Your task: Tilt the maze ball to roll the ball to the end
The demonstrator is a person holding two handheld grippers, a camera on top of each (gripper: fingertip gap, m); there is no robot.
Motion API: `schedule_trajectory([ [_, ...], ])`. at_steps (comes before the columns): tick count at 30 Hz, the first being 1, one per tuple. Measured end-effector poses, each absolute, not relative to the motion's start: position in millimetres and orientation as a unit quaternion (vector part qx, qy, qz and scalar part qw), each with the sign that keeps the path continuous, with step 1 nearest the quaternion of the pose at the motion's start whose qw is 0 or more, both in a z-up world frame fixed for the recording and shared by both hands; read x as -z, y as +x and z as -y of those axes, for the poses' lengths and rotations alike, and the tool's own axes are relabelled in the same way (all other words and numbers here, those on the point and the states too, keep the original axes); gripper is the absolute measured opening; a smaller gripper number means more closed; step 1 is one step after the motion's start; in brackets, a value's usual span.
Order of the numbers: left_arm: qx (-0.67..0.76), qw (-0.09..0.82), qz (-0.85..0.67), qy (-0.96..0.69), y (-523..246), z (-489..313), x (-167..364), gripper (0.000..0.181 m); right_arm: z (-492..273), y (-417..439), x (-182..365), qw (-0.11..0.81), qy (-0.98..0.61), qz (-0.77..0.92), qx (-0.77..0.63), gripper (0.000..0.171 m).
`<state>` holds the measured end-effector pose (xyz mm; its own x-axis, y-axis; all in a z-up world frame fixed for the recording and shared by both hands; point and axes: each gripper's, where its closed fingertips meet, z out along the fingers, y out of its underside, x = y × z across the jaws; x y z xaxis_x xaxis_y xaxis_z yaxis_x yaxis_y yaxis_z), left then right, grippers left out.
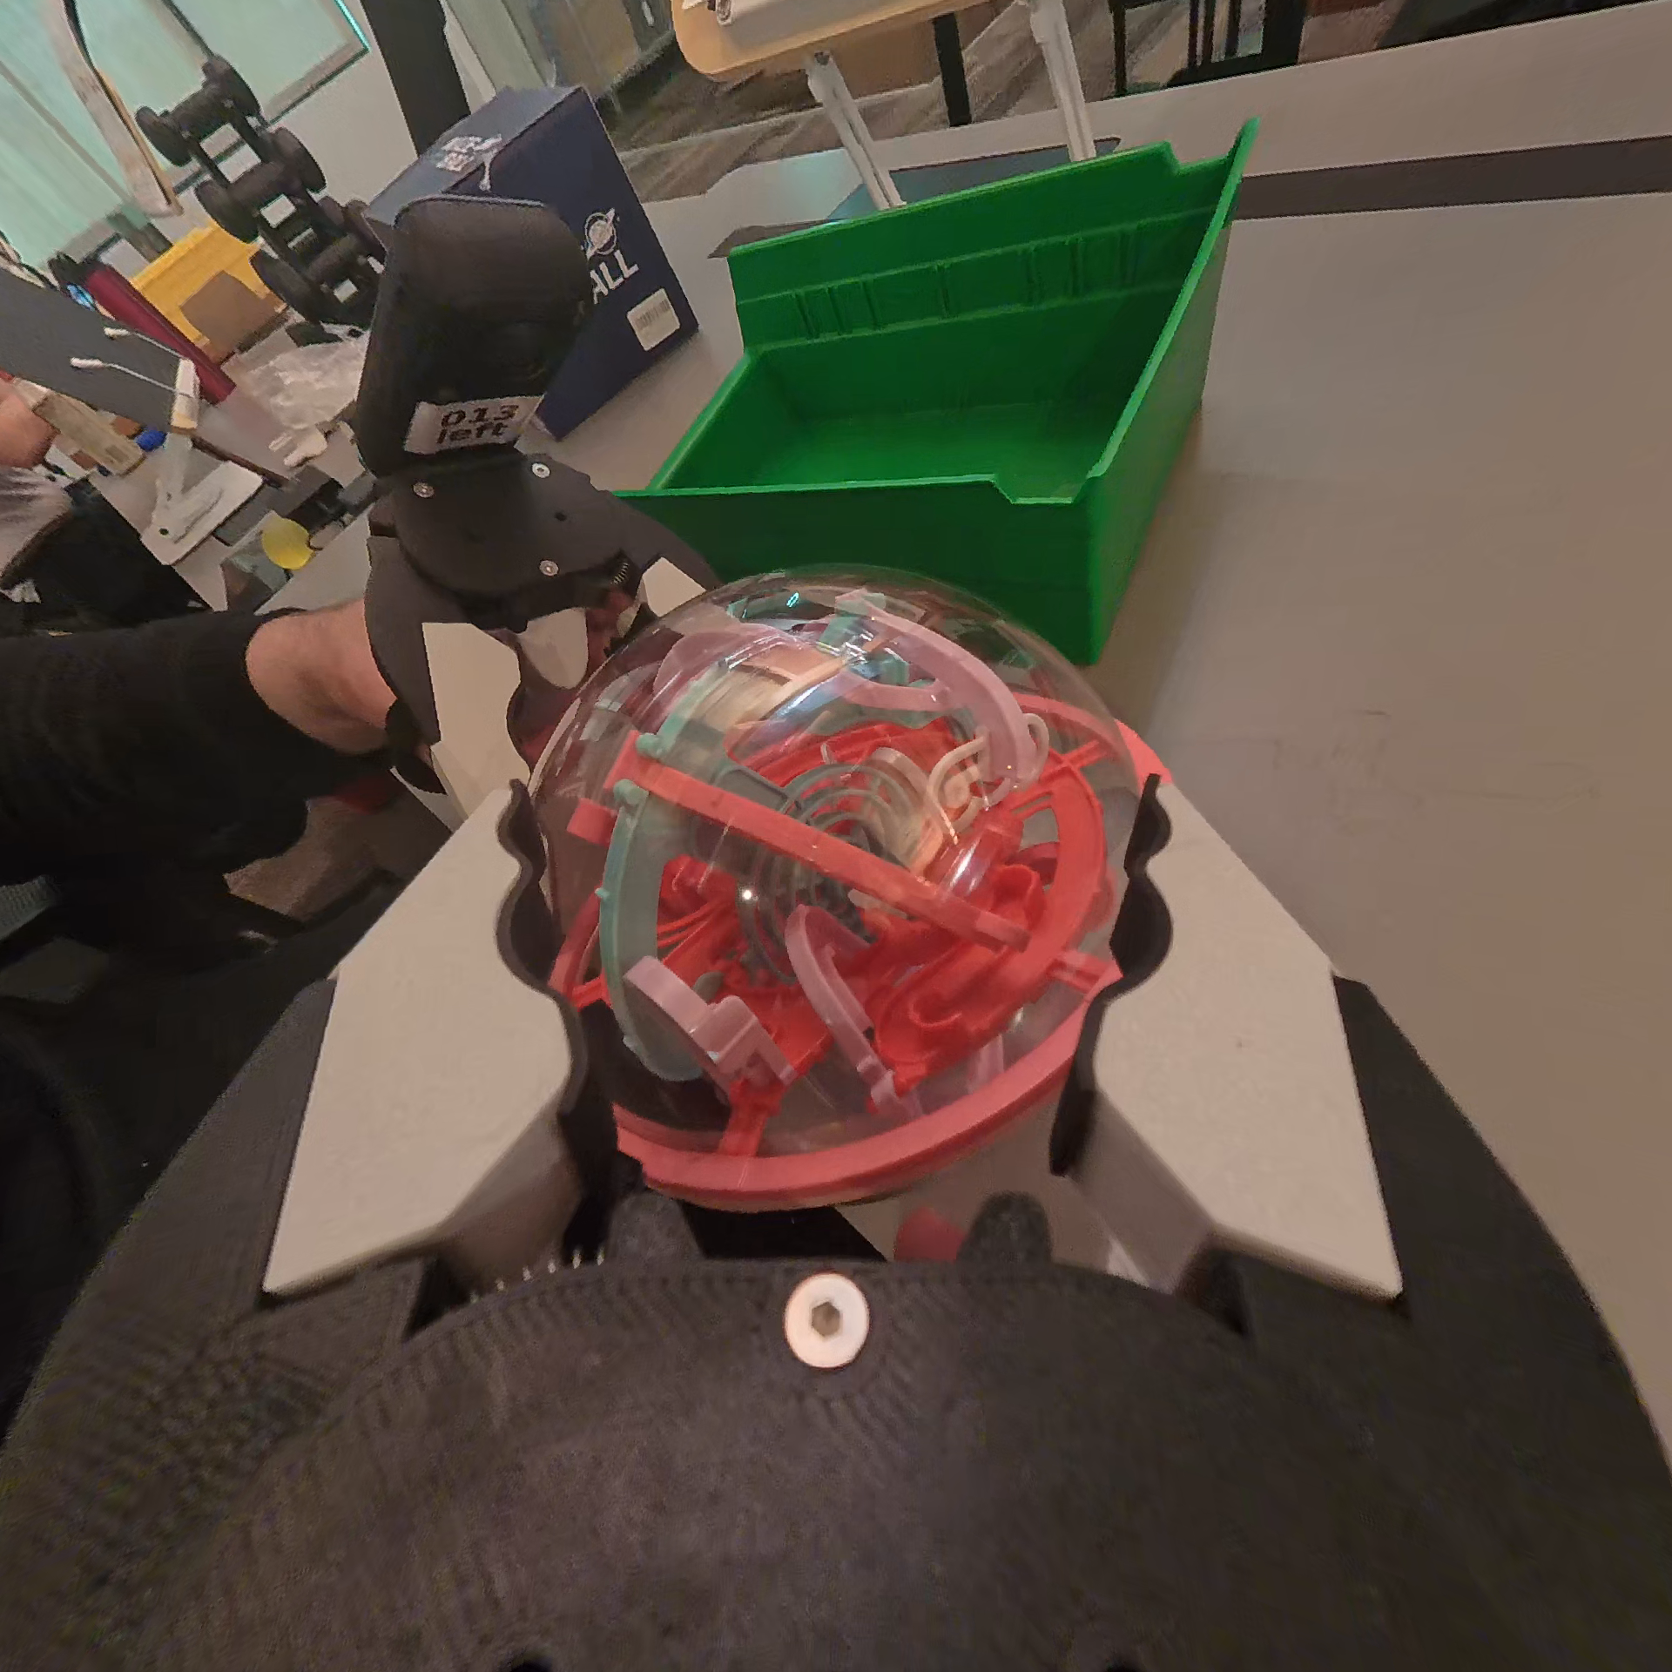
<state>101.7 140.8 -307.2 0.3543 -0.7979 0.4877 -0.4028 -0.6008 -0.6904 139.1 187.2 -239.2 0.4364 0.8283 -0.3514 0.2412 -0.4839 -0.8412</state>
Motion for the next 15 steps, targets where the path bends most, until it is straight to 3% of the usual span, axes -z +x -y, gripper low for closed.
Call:
schedule_trajectory([
  [15,0.431,0.230,-0.377,-0.787,103.6,-141.2,306.9,0.117,-191.4,141.1,239.2,0.364,-0.765,0.333,-0.415,0.126],
])
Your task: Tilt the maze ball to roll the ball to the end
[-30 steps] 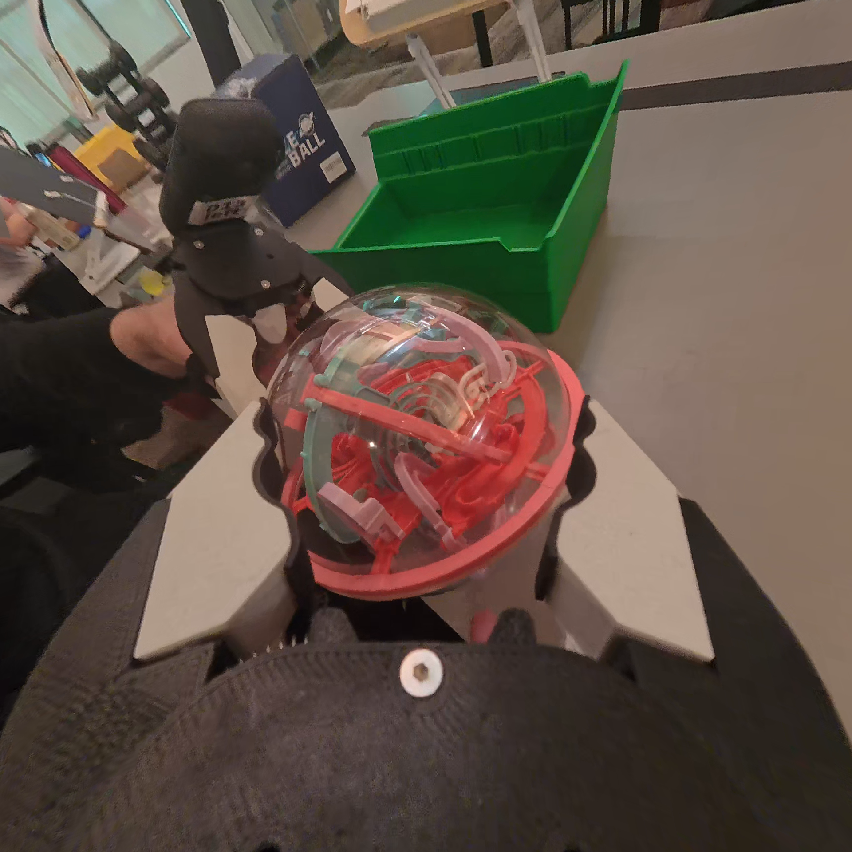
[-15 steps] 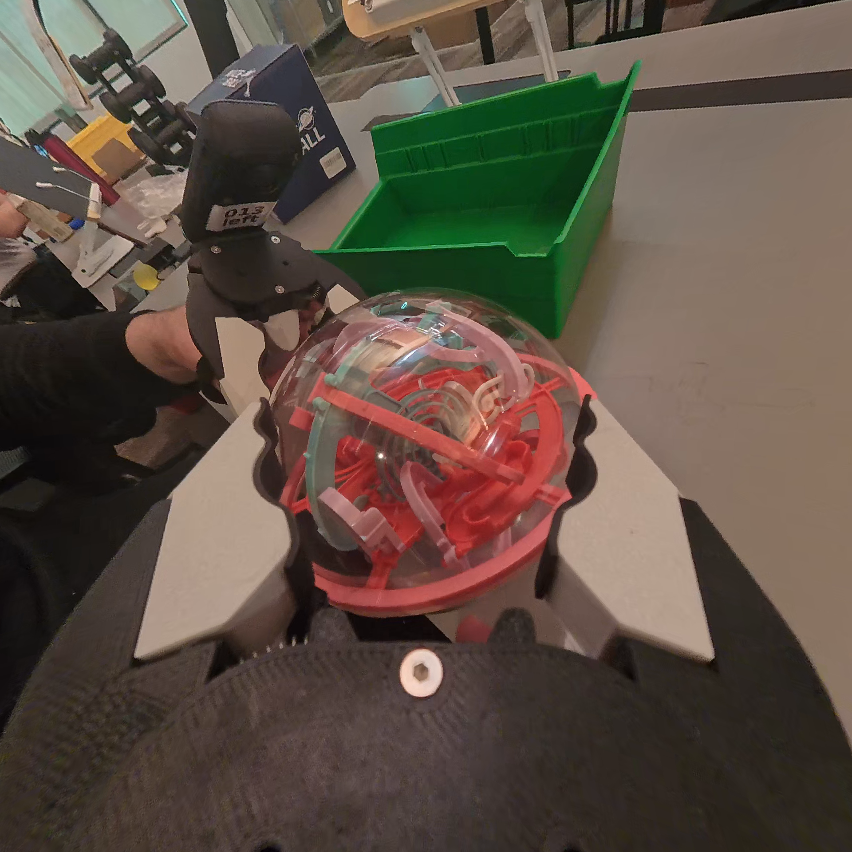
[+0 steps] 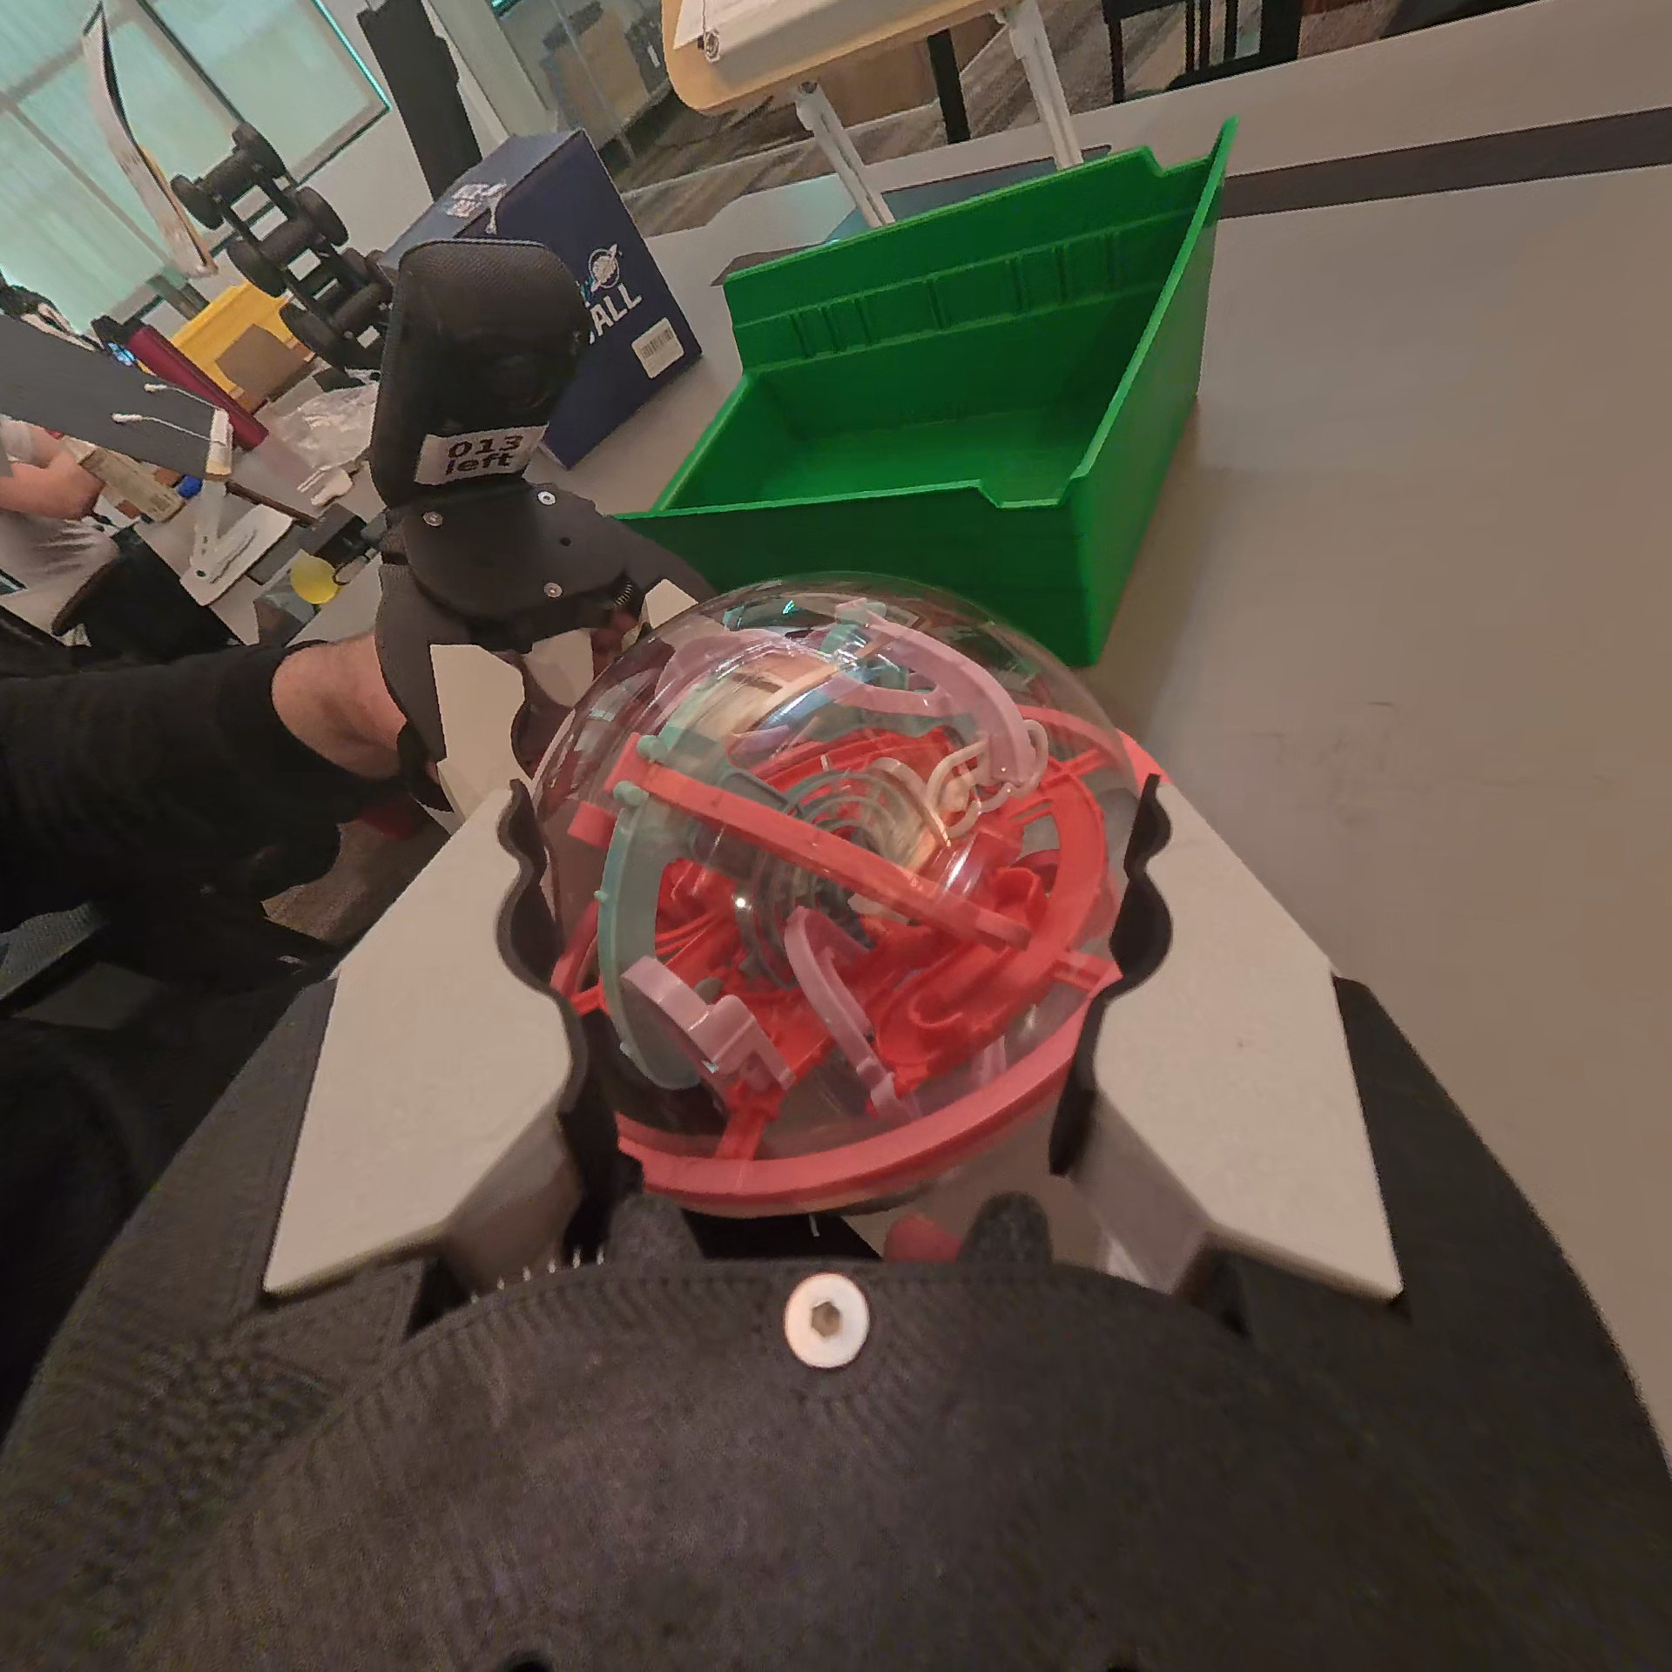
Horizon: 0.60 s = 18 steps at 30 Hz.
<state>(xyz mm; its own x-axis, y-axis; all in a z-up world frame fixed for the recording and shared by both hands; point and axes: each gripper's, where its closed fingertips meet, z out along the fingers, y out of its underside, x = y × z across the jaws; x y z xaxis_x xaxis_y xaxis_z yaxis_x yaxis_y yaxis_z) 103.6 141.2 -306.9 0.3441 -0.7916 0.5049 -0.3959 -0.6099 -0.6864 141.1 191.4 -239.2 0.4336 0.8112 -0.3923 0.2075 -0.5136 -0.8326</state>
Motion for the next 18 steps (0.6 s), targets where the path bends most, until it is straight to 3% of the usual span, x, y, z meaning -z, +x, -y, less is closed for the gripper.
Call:
schedule_trajectory([
  [18,0.430,0.230,-0.376,-0.788,103.1,-140.8,303.8,0.118,-192.6,144.1,238.3,0.361,-0.761,0.307,-0.443,0.123],
])
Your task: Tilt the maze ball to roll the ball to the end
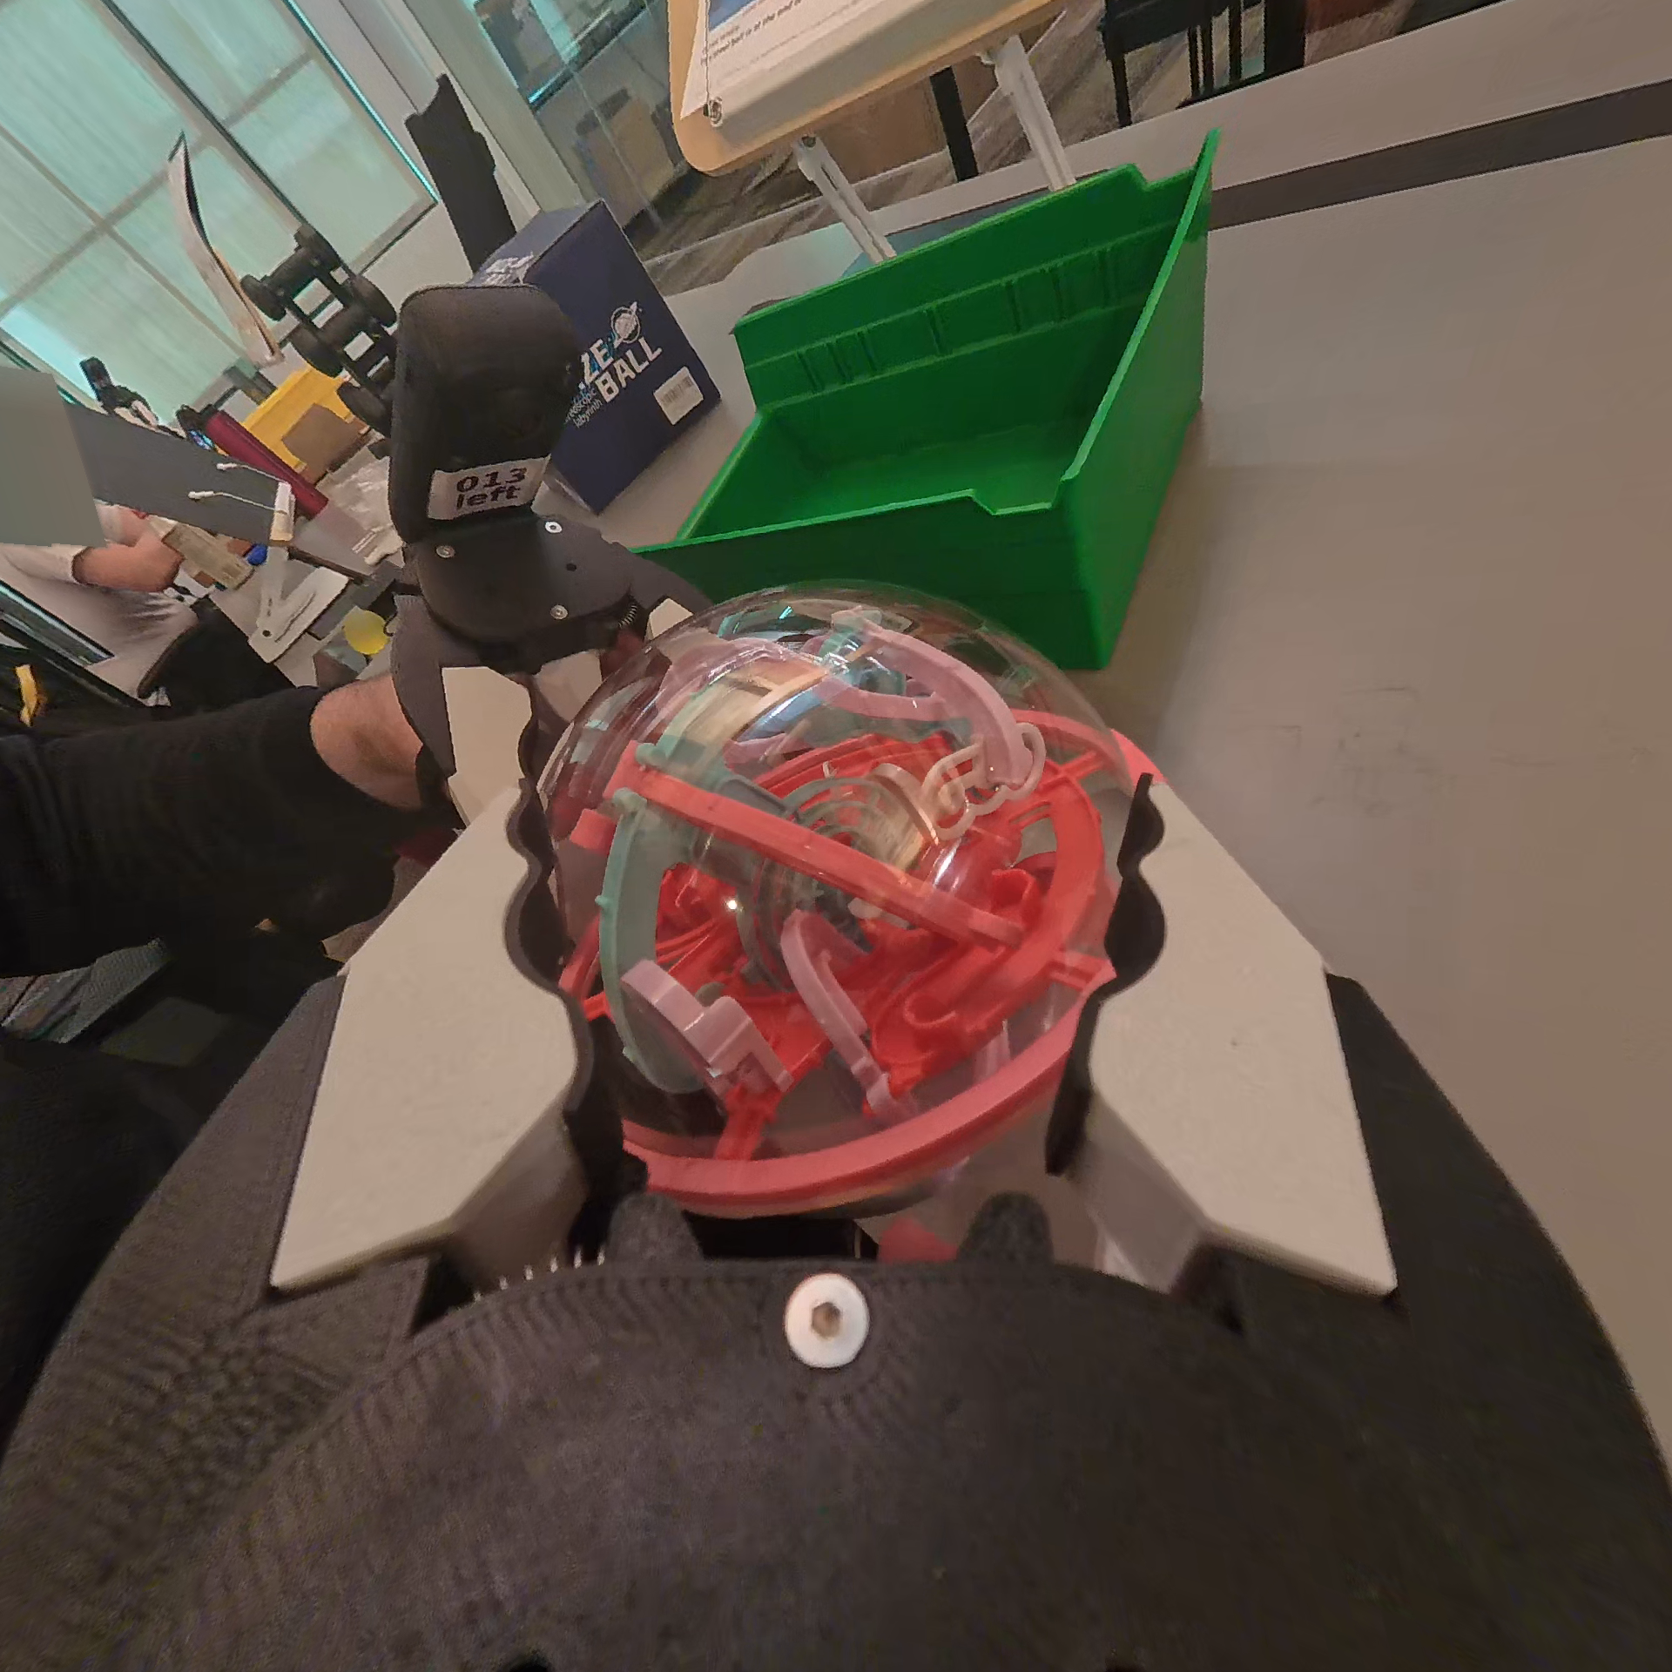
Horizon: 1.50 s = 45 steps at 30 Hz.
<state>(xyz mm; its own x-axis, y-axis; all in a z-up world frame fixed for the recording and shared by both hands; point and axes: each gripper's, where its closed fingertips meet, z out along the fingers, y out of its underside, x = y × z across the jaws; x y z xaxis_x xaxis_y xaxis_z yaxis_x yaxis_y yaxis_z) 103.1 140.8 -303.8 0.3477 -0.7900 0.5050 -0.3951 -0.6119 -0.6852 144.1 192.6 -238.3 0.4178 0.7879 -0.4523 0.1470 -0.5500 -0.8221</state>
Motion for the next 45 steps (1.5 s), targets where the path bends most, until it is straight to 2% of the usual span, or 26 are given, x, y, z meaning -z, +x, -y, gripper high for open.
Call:
schedule_trajectory([
  [45,0.407,0.255,-0.375,-0.793,103.2,-145.3,297.1,0.118,-190.7,150.7,240.9,0.358,-0.752,0.298,-0.467,0.124],
])
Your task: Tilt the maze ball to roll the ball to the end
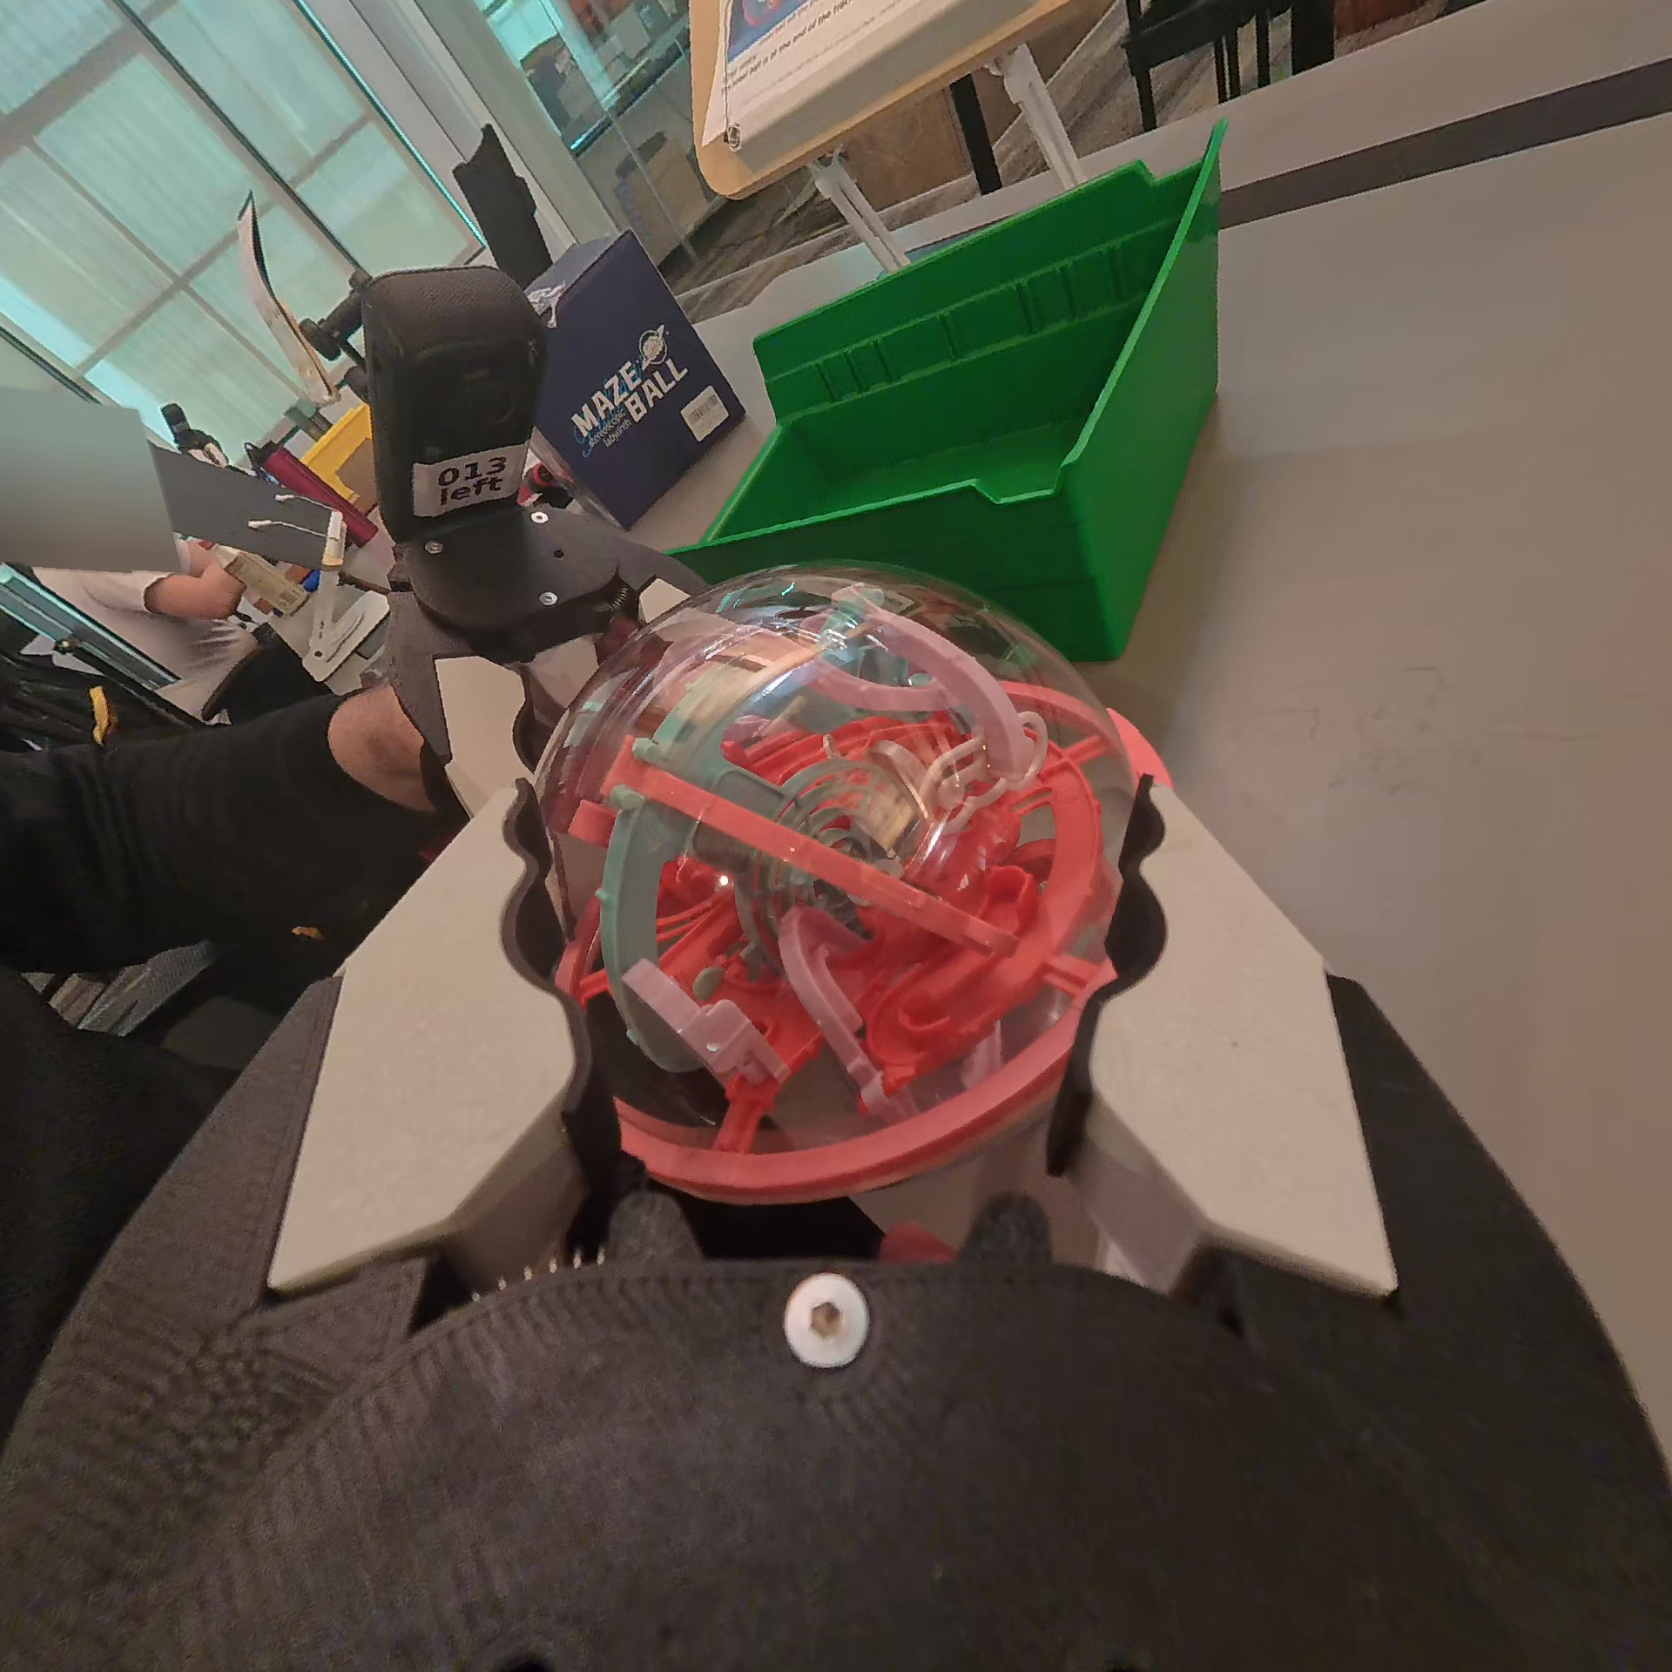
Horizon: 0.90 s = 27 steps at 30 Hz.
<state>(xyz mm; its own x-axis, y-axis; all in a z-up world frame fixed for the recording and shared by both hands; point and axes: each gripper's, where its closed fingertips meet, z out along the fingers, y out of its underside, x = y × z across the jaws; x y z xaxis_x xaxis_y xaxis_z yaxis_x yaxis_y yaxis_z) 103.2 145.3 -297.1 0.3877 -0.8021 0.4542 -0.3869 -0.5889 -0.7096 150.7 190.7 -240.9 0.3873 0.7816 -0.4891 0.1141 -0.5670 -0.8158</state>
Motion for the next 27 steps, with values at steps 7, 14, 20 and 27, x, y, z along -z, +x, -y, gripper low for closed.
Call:
schedule_trajectory([
  [7,0.404,0.258,-0.376,-0.793,103,-145,297,0.118,-190,151,241,0.359,-0.749,0.300,-0.468,0.124],
  [14,0.392,0.266,-0.386,-0.791,103,-145,297,0.118,-187,153,241,0.363,-0.746,0.310,-0.464,0.124],
  [20,0.391,0.267,-0.392,-0.789,103,-145,297,0.118,-184,153,242,0.361,-0.747,0.316,-0.460,0.124],
  [27,0.411,0.267,-0.384,-0.782,102,-146,293,0.118,-181,151,248,0.355,-0.755,0.325,-0.445,0.131],
])
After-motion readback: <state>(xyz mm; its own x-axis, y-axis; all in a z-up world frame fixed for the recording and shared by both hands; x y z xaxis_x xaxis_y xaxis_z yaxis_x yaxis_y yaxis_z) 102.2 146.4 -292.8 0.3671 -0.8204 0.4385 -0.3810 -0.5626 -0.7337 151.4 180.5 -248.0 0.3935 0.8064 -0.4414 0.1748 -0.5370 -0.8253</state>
